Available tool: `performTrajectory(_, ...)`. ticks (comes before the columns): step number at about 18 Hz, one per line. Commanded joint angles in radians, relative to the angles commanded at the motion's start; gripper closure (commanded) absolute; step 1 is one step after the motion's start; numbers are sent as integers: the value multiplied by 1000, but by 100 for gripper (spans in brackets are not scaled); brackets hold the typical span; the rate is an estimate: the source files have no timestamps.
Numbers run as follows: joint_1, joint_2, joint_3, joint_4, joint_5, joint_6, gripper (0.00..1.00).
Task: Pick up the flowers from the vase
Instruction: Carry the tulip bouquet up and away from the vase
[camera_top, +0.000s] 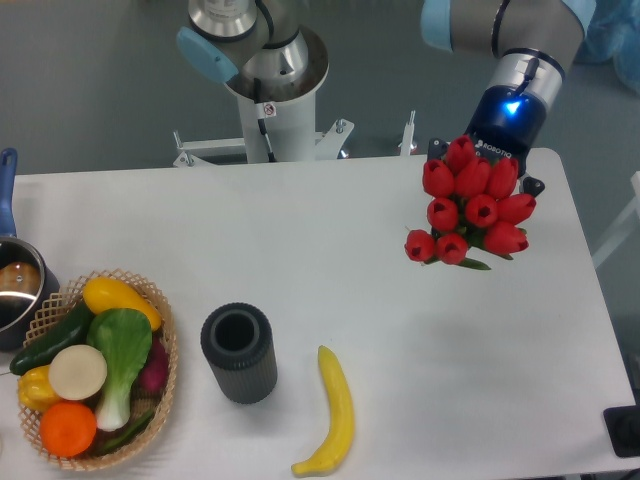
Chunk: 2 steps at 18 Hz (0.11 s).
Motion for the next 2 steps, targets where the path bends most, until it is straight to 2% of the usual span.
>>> performTrajectory(2,-2,5,-8,0,2,0,55)
